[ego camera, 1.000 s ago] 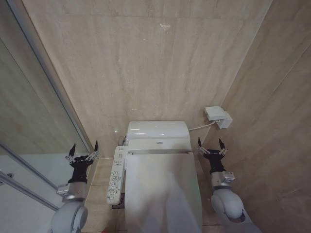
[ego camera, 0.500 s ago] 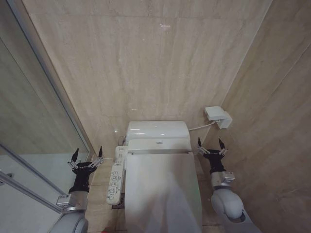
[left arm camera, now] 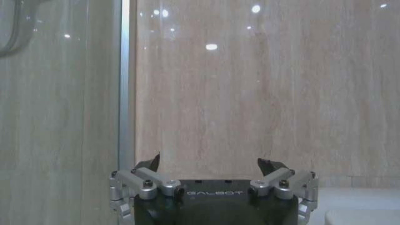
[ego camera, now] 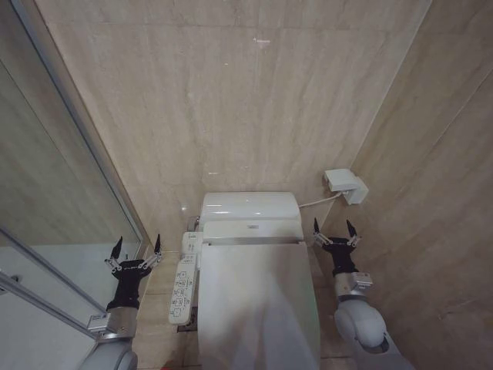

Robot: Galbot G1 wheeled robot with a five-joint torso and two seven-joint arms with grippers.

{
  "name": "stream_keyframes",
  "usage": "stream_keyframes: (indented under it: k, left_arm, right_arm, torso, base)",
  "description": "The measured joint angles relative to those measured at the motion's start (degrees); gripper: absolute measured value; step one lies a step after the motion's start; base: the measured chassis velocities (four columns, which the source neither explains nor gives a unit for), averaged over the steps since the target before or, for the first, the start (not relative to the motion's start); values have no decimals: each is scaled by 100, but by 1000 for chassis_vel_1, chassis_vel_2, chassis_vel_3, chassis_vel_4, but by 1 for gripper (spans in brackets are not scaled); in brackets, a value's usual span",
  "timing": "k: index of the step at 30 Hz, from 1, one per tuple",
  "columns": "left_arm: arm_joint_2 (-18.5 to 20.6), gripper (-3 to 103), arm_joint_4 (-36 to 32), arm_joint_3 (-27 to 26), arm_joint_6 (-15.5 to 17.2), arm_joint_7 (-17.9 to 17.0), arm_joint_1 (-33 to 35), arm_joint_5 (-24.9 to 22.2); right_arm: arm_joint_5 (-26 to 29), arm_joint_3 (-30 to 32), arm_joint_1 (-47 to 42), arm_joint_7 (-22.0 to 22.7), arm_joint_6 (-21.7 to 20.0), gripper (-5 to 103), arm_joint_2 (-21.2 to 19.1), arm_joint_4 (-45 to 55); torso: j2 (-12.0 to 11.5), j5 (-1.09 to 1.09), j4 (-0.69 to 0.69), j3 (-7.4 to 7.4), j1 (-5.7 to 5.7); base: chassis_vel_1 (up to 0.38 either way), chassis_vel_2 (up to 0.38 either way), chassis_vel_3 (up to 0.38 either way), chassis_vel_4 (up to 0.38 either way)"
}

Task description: Open the toilet lid, clean the toilet bowl with a toilet brush, close the toilet lid, and flush.

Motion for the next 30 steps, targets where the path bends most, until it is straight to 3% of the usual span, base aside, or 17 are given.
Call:
stream_keyframes:
  k: [30]
  left_arm:
    - [9,100,-1,-4,12,5,-2,18]
  right_arm:
    - [0,0,1,0,0,100,0,0]
  torso:
    - [-1,-1,0,1,2]
  base:
    - [11,-10,-8,9]
